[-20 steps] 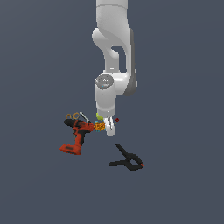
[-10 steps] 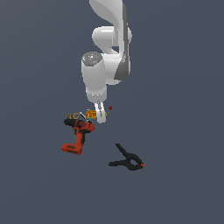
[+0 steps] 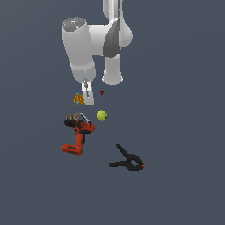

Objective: Pick up a designated object from a clutter of objects.

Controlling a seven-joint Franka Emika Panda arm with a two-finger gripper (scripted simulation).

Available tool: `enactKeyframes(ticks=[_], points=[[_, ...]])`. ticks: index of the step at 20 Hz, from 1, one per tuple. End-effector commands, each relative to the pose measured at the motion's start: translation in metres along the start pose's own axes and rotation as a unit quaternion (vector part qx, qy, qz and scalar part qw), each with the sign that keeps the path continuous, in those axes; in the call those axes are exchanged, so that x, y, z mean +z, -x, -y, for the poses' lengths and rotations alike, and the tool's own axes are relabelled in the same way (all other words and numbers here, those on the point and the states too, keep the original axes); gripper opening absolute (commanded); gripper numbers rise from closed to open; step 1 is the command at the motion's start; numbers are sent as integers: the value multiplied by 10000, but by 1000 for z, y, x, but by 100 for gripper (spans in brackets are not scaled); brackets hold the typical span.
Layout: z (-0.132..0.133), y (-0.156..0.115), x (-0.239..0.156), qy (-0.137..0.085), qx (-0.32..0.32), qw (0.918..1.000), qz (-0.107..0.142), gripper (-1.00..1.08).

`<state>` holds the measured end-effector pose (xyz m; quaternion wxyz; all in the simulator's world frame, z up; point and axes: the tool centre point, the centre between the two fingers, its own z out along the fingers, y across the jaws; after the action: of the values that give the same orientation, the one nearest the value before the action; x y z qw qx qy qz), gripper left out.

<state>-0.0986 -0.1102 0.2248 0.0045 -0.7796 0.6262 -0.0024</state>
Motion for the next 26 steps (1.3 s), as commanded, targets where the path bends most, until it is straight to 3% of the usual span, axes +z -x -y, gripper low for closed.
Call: enactKeyframes(ticks=[1,15,26], points=[[-10,-10,-23,8,3,10000,-3,-100],[-53,-56,-134,39,13,10000,-6,-100],[-63,-72,-167,49,11,10000,-8,-100]])
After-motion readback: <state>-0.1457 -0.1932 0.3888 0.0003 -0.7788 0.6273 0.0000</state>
